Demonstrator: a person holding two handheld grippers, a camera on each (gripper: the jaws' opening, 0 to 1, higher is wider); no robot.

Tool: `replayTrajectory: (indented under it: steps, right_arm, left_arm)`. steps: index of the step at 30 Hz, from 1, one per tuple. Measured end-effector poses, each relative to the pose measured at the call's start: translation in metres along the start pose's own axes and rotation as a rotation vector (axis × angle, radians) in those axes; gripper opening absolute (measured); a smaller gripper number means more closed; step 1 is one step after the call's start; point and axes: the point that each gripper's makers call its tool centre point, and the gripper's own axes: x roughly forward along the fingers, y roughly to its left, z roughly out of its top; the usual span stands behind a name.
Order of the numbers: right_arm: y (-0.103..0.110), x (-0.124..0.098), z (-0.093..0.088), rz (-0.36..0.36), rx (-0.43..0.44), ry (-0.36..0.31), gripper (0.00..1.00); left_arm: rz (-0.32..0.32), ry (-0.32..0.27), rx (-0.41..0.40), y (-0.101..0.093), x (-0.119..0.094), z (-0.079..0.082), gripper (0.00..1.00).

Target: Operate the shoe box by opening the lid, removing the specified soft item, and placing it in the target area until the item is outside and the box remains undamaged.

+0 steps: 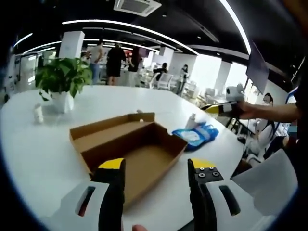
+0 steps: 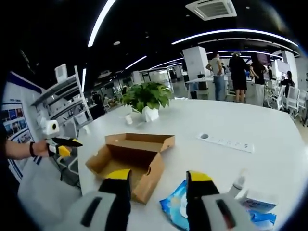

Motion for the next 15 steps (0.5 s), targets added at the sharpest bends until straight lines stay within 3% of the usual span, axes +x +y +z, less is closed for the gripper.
replayTrajectory:
  steps: [15]
  right_arm:
    - [0.027,0.003,-0.006,0.009,0.036,-0.045,0.47]
  left_arm:
    - [0.060,-0.028,-0.036,0.011,-0.003,0.003,0.54]
